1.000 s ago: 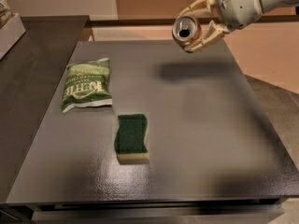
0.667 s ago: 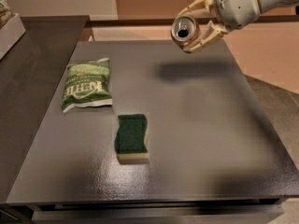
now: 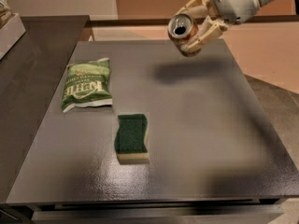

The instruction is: Place orange can upright

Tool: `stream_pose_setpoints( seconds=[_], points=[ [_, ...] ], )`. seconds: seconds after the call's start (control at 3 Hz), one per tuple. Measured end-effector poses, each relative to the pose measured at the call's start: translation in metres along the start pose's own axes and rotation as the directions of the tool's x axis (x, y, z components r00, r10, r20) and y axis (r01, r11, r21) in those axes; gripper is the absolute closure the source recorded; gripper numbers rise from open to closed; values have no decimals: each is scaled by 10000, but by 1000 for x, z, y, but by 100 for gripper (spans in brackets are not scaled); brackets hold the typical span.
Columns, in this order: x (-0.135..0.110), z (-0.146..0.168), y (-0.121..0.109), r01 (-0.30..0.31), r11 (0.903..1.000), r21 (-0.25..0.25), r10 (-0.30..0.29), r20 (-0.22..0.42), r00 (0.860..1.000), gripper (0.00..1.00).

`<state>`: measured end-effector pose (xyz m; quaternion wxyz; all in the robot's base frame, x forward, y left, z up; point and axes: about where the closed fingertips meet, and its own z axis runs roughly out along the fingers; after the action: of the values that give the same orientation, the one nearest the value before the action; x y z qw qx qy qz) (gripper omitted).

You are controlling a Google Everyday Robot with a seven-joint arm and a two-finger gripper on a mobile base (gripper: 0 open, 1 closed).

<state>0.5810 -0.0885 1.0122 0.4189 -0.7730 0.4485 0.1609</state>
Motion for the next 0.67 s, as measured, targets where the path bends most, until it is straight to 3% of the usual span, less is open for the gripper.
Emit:
stream_pose_setpoints(
  seconds=[0.67],
  points=[
    [-28, 12, 17, -1093, 9890, -995, 1119, 202, 9935, 100]
  ],
)
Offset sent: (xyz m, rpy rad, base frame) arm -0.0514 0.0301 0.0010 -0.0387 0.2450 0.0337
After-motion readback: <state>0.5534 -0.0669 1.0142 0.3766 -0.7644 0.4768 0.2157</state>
